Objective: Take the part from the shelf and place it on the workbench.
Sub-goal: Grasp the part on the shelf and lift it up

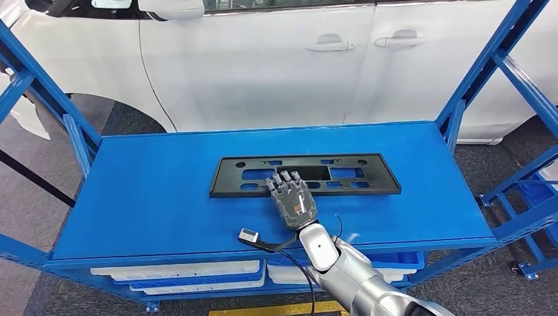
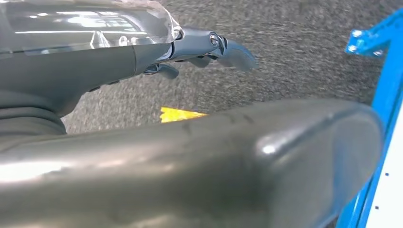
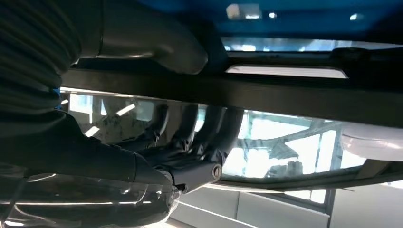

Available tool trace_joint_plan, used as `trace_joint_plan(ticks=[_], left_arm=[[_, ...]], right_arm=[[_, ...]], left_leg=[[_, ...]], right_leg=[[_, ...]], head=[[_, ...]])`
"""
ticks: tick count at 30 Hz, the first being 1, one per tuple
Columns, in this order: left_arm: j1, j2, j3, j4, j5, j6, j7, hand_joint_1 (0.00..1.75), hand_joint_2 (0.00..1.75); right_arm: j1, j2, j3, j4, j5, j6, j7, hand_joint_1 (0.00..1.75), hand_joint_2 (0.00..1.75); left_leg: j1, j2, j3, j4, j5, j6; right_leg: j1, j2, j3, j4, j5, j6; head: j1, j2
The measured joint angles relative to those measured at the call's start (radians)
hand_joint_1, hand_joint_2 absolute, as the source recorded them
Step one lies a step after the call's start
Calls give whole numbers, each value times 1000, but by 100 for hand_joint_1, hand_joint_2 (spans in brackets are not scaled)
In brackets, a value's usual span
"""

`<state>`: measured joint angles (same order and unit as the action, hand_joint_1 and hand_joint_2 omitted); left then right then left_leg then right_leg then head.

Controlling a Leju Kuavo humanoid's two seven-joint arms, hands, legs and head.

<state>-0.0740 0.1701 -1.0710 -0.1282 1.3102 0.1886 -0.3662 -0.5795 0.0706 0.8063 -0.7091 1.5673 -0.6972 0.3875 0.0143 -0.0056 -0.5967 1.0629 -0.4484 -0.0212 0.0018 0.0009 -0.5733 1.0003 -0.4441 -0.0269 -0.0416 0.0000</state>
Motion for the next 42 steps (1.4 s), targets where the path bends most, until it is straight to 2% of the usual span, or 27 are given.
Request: trace_joint_plan(ticks=[2, 4, 6, 7, 9, 10, 11, 12, 15, 16, 17, 20, 21, 22, 24, 25, 26, 27, 28, 30, 32, 35, 36, 38, 40, 41, 42], left_arm=[[-2, 3, -3, 0, -1, 0, 0, 0, 0], [-2, 4, -6, 0, 0, 0, 1, 0, 0], [-3, 5, -9, 0, 1, 0, 1, 0, 0], [-5, 5, -10, 0, 1, 0, 0, 0, 0], [-6, 5, -13, 0, 1, 0, 1, 0, 0], [-5, 5, -14, 0, 1, 0, 1, 0, 0], [-5, 5, -15, 0, 1, 0, 1, 0, 0], [-5, 5, -16, 0, 1, 0, 1, 0, 0], [-6, 5, -18, 0, 1, 0, 1, 0, 0], [-6, 5, -19, 0, 1, -1, 1, 0, 0], [-6, 5, -20, 0, 1, 0, 1, 0, 0], [-6, 6, -21, 0, 1, 0, 2, 0, 0], [-6, 6, -21, 0, 0, 0, 3, 0, 0], [-6, 6, -21, 0, 0, 1, 3, 0, 0], [-6, 6, -21, 0, -1, 1, 3, 0, 0], [-4, 6, -21, 0, -1, 2, 3, 0, 0], [-3, 6, -22, 0, -1, 1, 1, 0, 0], [-2, 5, -22, 0, -1, 0, -2, 0, 44], [-1, 5, -22, 0, -1, -2, -9, 0, 87], [-3, 6, -24, 0, -1, -8, -42, 0, 175], [-5, 6, -27, 0, -1, -14, -95, 0, 175], [-5, 6, -31, 0, -1, -15, -153, 0, 175], [-6, 6, -31, 0, -1, -13, -161, 0, 175], [-6, 6, -31, 0, -1, -6, -177, 0, 175], [-5, 6, -30, 0, 0, 9, -192, 0, 175], [-4, 6, -30, 0, 0, 19, -195, 0, 175], [-3, 6, -30, 0, 1, 28, -194, 0, 175]], right_arm=[[-8, 0, 1, 10, 0, -2, 2, 175, 175], [-18, 0, 1, 15, 0, -4, 3, 175, 175], [-27, 0, 1, 20, 0, -5, 3, 175, 175], [-31, 0, 1, 23, 0, -6, 3, 175, 175], [-33, 0, 1, 28, 1, -6, 3, 175, 175], [-33, 0, 2, 31, 2, -6, 3, 175, 175], [-33, 0, 2, 33, 2, -6, 3, 175, 175], [-34, 0, 3, 35, 3, -6, 3, 175, 175], [-42, 0, 9, 38, 4, -6, 7, 175, 175], [-44, 0, 13, 38, 5, -6, 10, 175, 175], [-45, 0, 18, 39, 5, -6, 15, 175, 175], [-48, 2, 32, 39, 7, -6, 21, 175, 175], [-50, 3, 35, 40, 7, -7, 21, 175, 175], [-52, 5, 37, 41, 7, -7, 20, 175, 175], [-54, 8, 43, 47, 7, -7, 17, 175, 175], [-54, 9, 46, 50, 7, -7, 15, 175, 175], [-54, 9, 48, 53, 7, -7, 14, 175, 175], [-54, 10, 49, 56, 7, -7, 13, 175, 175], [-54, 10, 49, 57, 7, -7, 13, 175, 175], [-55, 10, 49, 59, 7, -7, 10, 175, 175], [-56, 9, 44, 58, 7, -7, 4, 175, 175], [-55, 7, 27, 51, 7, -7, -22, 175, 175], [-54, 6, 18, 45, 6, -8, -35, 175, 175], [-45, 5, -10, 17, 3, -8, -80, 175, 175], [-19, 5, -55, -35, -21, -8, -164, 175, 175], [-1, 6, -85, -67, -42, -8, -222, 175, 175], [19, 9, -119, -105, -71, -8, -290, 175, 175]], left_leg=[[-4, -1, 23, -59, 11, 10], [-4, 0, 25, -63, 11, 20], [0, 1, 29, -69, 14, 32], [3, 2, 30, -71, 15, 37], [2, 2, 30, -71, 15, 42], [1, 2, 31, -71, 14, 42], [1, 2, 32, -71, 14, 42], [1, 1, 33, -70, 13, 42], [-1, -1, 40, -69, 8, 35], [-2, -1, 40, -67, 7, 31], [-4, -1, 40, -67, 5, 26], [-2, -1, 40, -64, 1, 9], [-1, -1, 33, -46, -12, 4], [0, 0, 17, -9, -35, 0], [3, 0, -42, 120, -102, -8], [4, 0, -71, 182, -125, -11], [5, 0, -88, 217, -131, -14], [7, 0, -88, 215, -118, -16], [8, 1, -66, 169, -86, -17], [10, 1, 3, 25, -25, -14], [7, 0, 40, -54, -3, -3], [5, 0, 39, -59, 1, 18], [6, 1, 39, -61, 4, 25], [9, 3, 36, -64, 10, 36], [7, 3, 30, -64, 11, 40], [7, 2, 28, -63, 12, 40], [7, 1, 27, -62, 12, 40]], right_leg=[[3, 1, -5, 2, 0, 9], [4, 3, -7, 3, -1, 20], [2, 3, -18, 35, -24, 32], [1, 3, -38, 81, -52, 37], [-2, 3, -104, 219, -116, 44], [-4, 2, -134, 278, -134, 46], [-6, 2, -149, 304, -133, 47], [-7, 2, -144, 289, -113, 47], [-6, 0, -46, 84, -12, 37], [-5, 0, -22, 33, 4, 33], [-2, 0, -12, 9, 7, 28], [0, -1, -9, -1, 10, 12], [-2, -2, -6, -6, 13, 5], [-5, -4, -4, -10, 15, 0], [-6, -5, -4, -12, 16, -5], [-6, -5, -5, -12, 16, -5], [-6, -5, -6, -11, 16, -5], [-6, -4, -6, -9, 15, -5], [-6, -3, -5, -6, 14, -3], [-5, -1, -6, 1, 10, 4], [-2, 3, -9, 7, 8, 14], [-3, 6, -12, 9, 10, 29], [-4, 5, -17, 20, 1, 34], [-7, 4, -57, 108, -55, 42], [-8, 4, -124, 250, -123, 46], [-8, 4, -146, 296, -135, 47], [-9, 3, -152, 309, -129, 46]], head=[[0, 0], [0, 0], [0, 0], [0, 0], [0, 0], [0, 0], [0, 0], [0, 0], [0, 0], [0, 0], [0, 0], [0, 0], [0, 0], [0, 0], [0, 0], [0, 0], [0, 0], [0, 0], [0, 0], [0, 0], [0, 0], [0, 0], [0, 0], [0, 0], [0, 0], [0, 0], [0, 0]])
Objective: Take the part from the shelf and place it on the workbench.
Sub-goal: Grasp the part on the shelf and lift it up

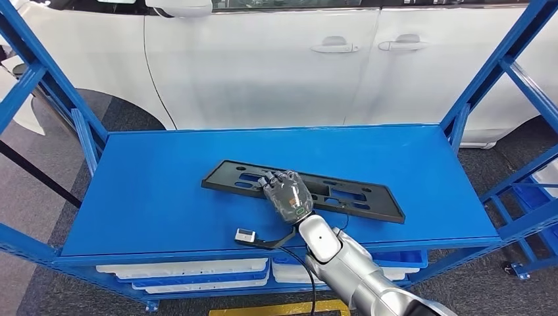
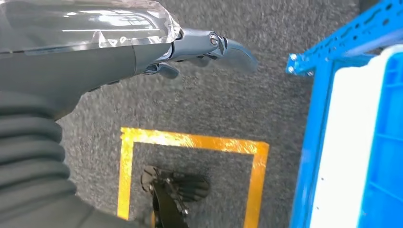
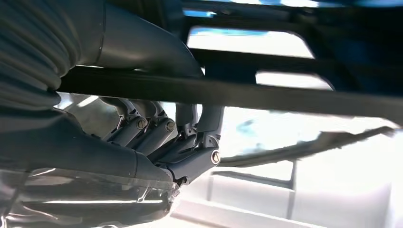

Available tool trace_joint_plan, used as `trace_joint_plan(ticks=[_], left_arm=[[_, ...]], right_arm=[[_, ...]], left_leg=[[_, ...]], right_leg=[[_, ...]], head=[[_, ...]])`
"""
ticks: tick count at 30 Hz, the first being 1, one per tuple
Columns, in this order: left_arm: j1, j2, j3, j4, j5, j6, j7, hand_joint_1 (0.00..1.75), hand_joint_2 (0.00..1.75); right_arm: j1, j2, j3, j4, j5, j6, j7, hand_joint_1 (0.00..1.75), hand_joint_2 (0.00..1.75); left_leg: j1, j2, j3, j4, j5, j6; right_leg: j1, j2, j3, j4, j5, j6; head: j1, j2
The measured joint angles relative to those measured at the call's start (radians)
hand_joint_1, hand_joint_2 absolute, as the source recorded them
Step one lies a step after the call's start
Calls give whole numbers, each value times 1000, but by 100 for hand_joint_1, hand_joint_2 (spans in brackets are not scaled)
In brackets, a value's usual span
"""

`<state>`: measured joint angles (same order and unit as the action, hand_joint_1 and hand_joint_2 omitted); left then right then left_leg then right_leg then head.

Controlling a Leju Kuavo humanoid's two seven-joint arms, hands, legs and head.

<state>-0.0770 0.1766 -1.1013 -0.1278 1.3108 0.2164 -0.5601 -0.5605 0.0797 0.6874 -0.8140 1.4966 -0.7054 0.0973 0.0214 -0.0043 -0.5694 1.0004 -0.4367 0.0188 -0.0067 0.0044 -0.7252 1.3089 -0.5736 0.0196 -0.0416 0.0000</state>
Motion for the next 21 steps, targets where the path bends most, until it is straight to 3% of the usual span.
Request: trace_joint_plan(ticks=[1, 3, 5, 8, 10, 13, 15, 16, 19, 21], left_arm=[[1, 0, 0, 0, 0, 6, 2, 0, 175], [1, 0, 0, 0, 0, 11, 5, 0, 175], [-1, 0, 0, 0, 0, 12, 5, 0, 175], [0, 1, 0, 0, 0, 12, 6, 0, 175], [0, 2, 2, 0, -1, 12, 8, 0, 175], [0, 3, 9, 0, -1, 15, 11, 0, 175], [3, 3, 11, 0, -1, 16, 12, 0, 175], [4, 2, 11, 0, -1, 16, 12, 0, 175], [2, 3, 14, 1, -1, 16, 12, 0, 175], [0, 3, 16, 2, -1, 16, 12, 0, 175]], right_arm=[[18, 5, -38, -41, -34, 0, -73, 175, 175], [43, 20, -114, -118, -97, 0, -188, 175, 175], [53, 36, -177, -175, -136, 0, -241, 175, 175], [82, 53, -250, -246, -247, 0, -361, 175, 175], [112, 64, -291, -311, -413, 0, -489, 175, 175], [144, 64, -309, -415, -648, 0, -577, 175, 175], [162, 60, -311, -458, -689, 1, -582, 175, 175], [170, 58, -311, -475, -692, 2, -583, 175, 175], [183, 53, -311, -512, -697, 2, -584, 175, 175], [185, 51, -312, -529, -698, 2, -584, 175, 175]], left_leg=[[0, -1, 0, 1, -1, -1], [0, -3, 2, 4, -4, -6], [-4, -3, -1, 9, -7, -16], [-4, -4, -4, 6, -7, -34], [-2, -3, -17, 37, -31, -44], [0, -1, -97, 216, -122, -54], [0, -1, -138, 299, -140, -55], [0, -1, -131, 281, -119, -53], [-4, -1, -35, 76, -19, -40], [-9, -2, -6, 9, -5, -30]], right_leg=[[0, 0, 14, -30, 25, -2], [0, -1, 82, -169, 94, -8], [3, -2, 129, -273, 128, -16], [6, -2, 133, -294, 130, -30], [2, -3, 136, -302, 134, -43], [2, -5, 138, -305, 134, -51], [5, -4, 139, -305, 133, -53], [6, -3, 141, -304, 132, -53], [9, -1, 147, -301, 127, -48], [10, 0, 144, -299, 126, -39]], head=[[0, 0], [0, 0], [0, 0], [0, 0], [0, 0], [0, 0], [0, 0], [0, 0], [0, 0], [0, 0]])
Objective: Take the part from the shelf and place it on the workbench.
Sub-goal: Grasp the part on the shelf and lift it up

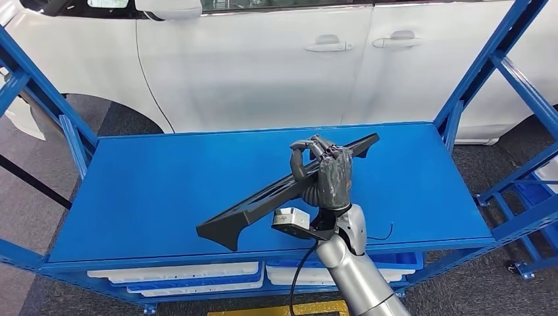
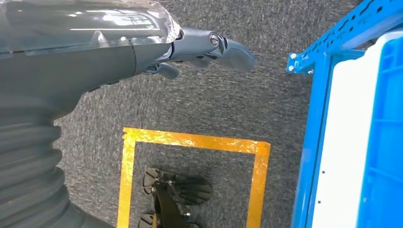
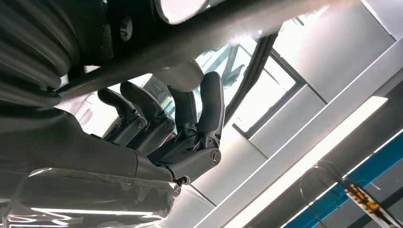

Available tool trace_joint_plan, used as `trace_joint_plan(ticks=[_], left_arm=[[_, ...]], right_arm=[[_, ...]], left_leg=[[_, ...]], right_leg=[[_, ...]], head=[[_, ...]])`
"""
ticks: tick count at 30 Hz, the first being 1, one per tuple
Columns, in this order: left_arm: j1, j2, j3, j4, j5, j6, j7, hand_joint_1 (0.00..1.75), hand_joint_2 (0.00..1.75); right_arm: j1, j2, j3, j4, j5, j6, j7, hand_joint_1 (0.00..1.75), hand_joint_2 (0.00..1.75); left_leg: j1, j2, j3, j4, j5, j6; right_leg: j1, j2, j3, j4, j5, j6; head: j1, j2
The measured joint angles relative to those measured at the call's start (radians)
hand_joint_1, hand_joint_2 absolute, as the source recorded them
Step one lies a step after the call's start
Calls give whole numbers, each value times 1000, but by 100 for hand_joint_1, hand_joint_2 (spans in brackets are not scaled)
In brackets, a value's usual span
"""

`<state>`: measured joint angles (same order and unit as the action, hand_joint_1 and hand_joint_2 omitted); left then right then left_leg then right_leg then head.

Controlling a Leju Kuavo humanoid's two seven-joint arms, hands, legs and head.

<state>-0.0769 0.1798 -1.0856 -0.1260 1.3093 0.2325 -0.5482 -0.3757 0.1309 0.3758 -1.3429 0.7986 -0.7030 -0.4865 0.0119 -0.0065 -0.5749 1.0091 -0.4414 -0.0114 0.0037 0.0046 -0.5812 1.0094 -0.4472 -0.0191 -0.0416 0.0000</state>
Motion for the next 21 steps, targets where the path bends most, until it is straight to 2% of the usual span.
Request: trace_joint_plan(ticks=[2, 4, 6, 8, 9, 10, 11, 13, 14, 15, 18, 20, 21], left_arm=[[0, 0, 1, 0, 0, 0, 0, 0, 175], [0, -1, 1, 1, 1, 0, 0, 0, 175], [-2, -2, 2, 1, 2, 1, -1, 0, 175], [-2, -3, 7, 1, 2, 1, -4, 0, 175], [0, -4, 11, 1, 2, 1, -7, 0, 175], [2, -4, 15, 1, 2, 1, -11, 0, 175], [3, -6, 18, 1, 2, 1, -15, 0, 175], [4, -8, 21, 1, 2, 0, -25, 0, 175], [3, -8, 22, 1, 2, -1, -30, 0, 175], [3, -9, 24, 1, 2, -2, -34, 0, 175], [2, -10, 26, 1, 1, -2, -45, 0, 175], [1, -11, 26, 1, 1, -1, -54, 0, 175], [1, -11, 26, 1, 1, 1, -58, 0, 175]], right_arm=[[2, -1, 0, -12, 0, 0, 0, 175, 175], [3, -3, -1, -22, -6, 0, -3, 175, 175], [5, -8, -1, -31, -43, 1, -20, 175, 175], [15, -22, 3, -57, -150, 10, -46, 175, 175], [22, -35, 10, -82, -224, 22, -56, 175, 175], [29, -50, 19, -114, -296, 38, -60, 175, 175], [34, -64, 29, -152, -358, 57, -62, 175, 175], [37, -86, 46, -230, -446, 100, -63, 175, 175], [37, -96, 54, -269, -482, 123, -64, 175, 175], [37, -105, 62, -301, -513, 144, -66, 175, 175], [36, -131, 78, -395, -612, 201, -81, 175, 175], [30, -145, 82, -461, -652, 238, -87, 175, 175], [24, -150, 85, -493, -659, 254, -84, 175, 175]], left_leg=[[-2, -1, 0, -5, 1, 9], [3, -1, 2, -12, 7, 19], [6, 0, 4, -17, 11, 26], [5, 0, 2, -16, 10, 30], [5, 0, 1, -16, 10, 30], [5, -1, 1, -14, 9, 30], [5, -1, 2, -13, 8, 30], [3, -1, 4, -9, 3, 25], [0, -2, 3, -7, 1, 21], [-2, -2, 2, -5, 0, 17], [-2, -1, 0, -2, -4, 1], [0, 0, -16, 39, -34, -8], [2, 1, -38, 89, -64, -12]], right_leg=[[1, 1, -2, -2, 2, 12], [-1, 1, -6, 12, -9, 23], [-5, 0, -45, 95, -59, 33], [-8, 0, -110, 227, -118, 40], [-9, 0, -132, 269, -128, 41], [-10, 0, -136, 274, -119, 41], [-11, 0, -122, 242, -92, 40], [-10, -1, -58, 108, -24, 34], [-9, -1, -32, 53, -4, 30], [-8, -1, -18, 19, 4, 26], [-7, -2, -14, 3, 4, 10], [-10, -4, -10, -3, 6, -2], [-11, -6, -9, -5, 7, -6]], head=[[0, 0], [0, 0], [0, 0], [0, 0], [0, 0], [0, 0], [0, 0], [0, 0], [0, 0], [0, 0], [0, 0], [0, 0], [0, 0]])
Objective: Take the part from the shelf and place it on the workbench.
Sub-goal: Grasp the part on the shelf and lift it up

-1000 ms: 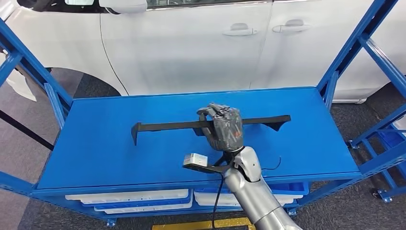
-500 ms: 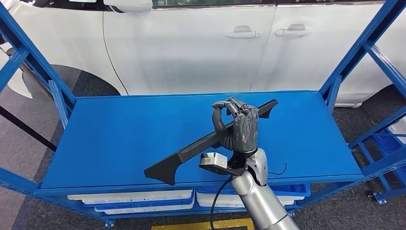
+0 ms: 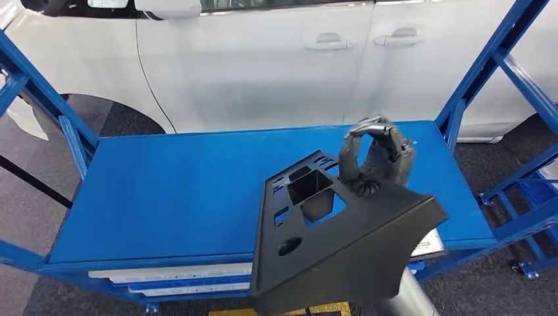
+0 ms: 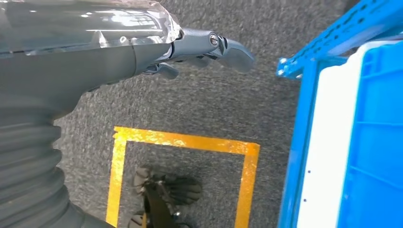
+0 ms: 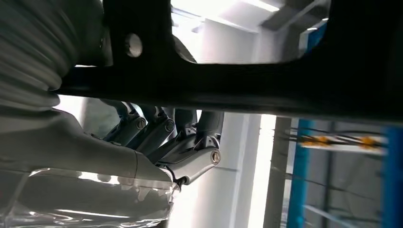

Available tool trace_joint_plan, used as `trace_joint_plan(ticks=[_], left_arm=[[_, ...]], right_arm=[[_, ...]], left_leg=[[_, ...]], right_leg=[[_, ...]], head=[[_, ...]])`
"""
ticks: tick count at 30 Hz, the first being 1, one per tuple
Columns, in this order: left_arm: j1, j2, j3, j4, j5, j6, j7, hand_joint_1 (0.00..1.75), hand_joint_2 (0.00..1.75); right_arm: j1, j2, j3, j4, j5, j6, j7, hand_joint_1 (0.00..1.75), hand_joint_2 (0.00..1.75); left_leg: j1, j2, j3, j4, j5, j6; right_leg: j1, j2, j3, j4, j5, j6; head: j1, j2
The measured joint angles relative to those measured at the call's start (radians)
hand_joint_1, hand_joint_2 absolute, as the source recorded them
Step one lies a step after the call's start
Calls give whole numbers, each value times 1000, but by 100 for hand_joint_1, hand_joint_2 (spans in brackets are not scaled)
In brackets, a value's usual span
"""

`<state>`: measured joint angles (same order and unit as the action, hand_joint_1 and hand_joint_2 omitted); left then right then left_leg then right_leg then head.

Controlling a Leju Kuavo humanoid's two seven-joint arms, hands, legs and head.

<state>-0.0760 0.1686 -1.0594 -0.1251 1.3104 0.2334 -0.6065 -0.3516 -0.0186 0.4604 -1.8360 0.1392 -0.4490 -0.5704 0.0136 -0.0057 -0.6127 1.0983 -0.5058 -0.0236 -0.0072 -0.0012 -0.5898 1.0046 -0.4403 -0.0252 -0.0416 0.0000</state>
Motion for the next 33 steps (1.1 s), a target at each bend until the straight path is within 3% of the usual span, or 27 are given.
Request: trace_joint_plan(ticks=[2, 3, 4, 5, 8, 10, 13, 15, 17, 18, 19, 20, 21, 23, 25, 29, 30, 33], left_arm=[[-1, -1, 0, 0, 0, 4, -7, 0, 175], [-1, -1, 0, 0, 0, 5, -9, 0, 175], [-1, -2, 0, 0, 0, 6, -12, 0, 175], [-2, -2, 0, 0, 0, 7, -13, 0, 175], [-6, -2, 0, 0, 0, 8, -15, 0, 175], [-9, -3, 0, 0, 0, 8, -16, 0, 175], [-10, -4, 0, 0, 0, 8, -18, 0, 175], [-12, -5, -1, 0, 1, 8, -19, 0, 175], [-13, -6, -1, 0, 1, 8, -20, 0, 175], [-12, -6, -1, 0, 1, 8, -20, 0, 175], [-12, -6, -1, 0, 1, 8, -20, 0, 175], [-12, -7, -1, 0, 1, 8, -20, 0, 175], [-12, -7, -1, 0, 1, 8, -20, 0, 175], [-13, -7, -1, 0, 1, 8, -20, 0, 175], [-13, -8, -1, 0, 1, 8, -20, 0, 175], [-14, -9, -1, 0, 0, 8, -22, 0, 175], [-14, -10, -1, 0, -1, 8, -23, 0, 175], [-14, -12, -1, 0, -2, 6, -25, 0, 175]], right_arm=[[-21, -10, 6, -52, -9, 26, 15, 175, 175], [-34, -15, 9, -72, -15, 36, 26, 175, 175], [-49, -21, 12, -88, -22, 45, 36, 175, 175], [-65, -26, 15, -104, -29, 53, 44, 175, 175], [-105, -37, 18, -139, -40, 61, 55, 175, 175], [-121, -43, 19, -153, -45, 61, 57, 175, 175], [-148, -52, 23, -164, -60, 64, 62, 175, 175], [-169, -58, 24, -172, -69, 65, 68, 175, 175], [-180, -63, 25, -174, -73, 66, 70, 175, 175], [-181, -66, 25, -174, -73, 66, 71, 175, 175], [-181, -68, 26, -174, -74, 66, 71, 175, 175], [-182, -70, 26, -174, -74, 66, 71, 175, 175], [-184, -72, 27, -174, -74, 66, 72, 175, 175], [-189, -74, 28, -174, -74, 66, 72, 175, 175], [-195, -75, 30, -176, -75, 65, 72, 175, 175], [-222, -78, 32, -177, -93, 74, 88, 175, 175], [-238, -78, 32, -177, -105, 79, 98, 175, 175], [-296, -78, 28, -175, -157, 99, 140, 175, 175]], left_leg=[[1, 0, -63, 139, -65, -6], [1, 0, -87, 190, -80, -7], [1, 0, -95, 205, -75, -7], [1, 0, -83, 179, -50, -6], [-1, 0, 15, -26, 45, 6], [-6, -1, 42, -85, 56, 15], [-4, -1, 42, -93, 62, 32], [1, 0, 44, -100, 68, 43], [0, 0, 41, -100, 70, 47], [0, 0, 41, -100, 70, 47], [0, 0, 40, -99, 69, 47], [0, -1, 41, -98, 69, 47], [-1, -2, 42, -97, 68, 46], [-3, -3, 44, -94, 65, 41], [-6, -3, 41, -92, 63, 32], [-6, -1, 31, -73, 47, 12], [-5, -1, 15, -36, 24, 7], [-2, 0, -77, 161, -68, -2]], right_leg=[[2, 0, 0, 0, -1, -4], [3, 0, 0, 1, -2, -4], [3, 0, 1, 2, -2, -4], [4, 1, 3, 3, -3, -4], [6, 2, 8, 7, -8, 4], [8, 1, 7, 9, -9, 13], [9, 2, 2, 14, -13, 29], [8, 2, -26, 78, -55, 38], [4, 2, -91, 217, -121, 44], [3, 2, -122, 278, -141, 46], [3, 2, -138, 307, -142, 47], [2, 2, -132, 292, -121, 46], [3, 2, -107, 238, -86, 43], [5, 2, -35, 88, -20, 35], [9, 2, -3, 12, 1, 26], [5, 3, -3, 1, 5, 7], [2, 2, -2, -2, 7, 2], [3, 1, -3, -2, 6, -3]], head=[[0, 0], [0, 0], [0, 0], [0, 0], [0, 0], [0, 0], [0, 0], [0, 0], [0, 0], [0, 0], [0, 0], [0, 0], [0, 0], [0, 0], [0, 0], [0, 0], [0, 0], [0, 0]])
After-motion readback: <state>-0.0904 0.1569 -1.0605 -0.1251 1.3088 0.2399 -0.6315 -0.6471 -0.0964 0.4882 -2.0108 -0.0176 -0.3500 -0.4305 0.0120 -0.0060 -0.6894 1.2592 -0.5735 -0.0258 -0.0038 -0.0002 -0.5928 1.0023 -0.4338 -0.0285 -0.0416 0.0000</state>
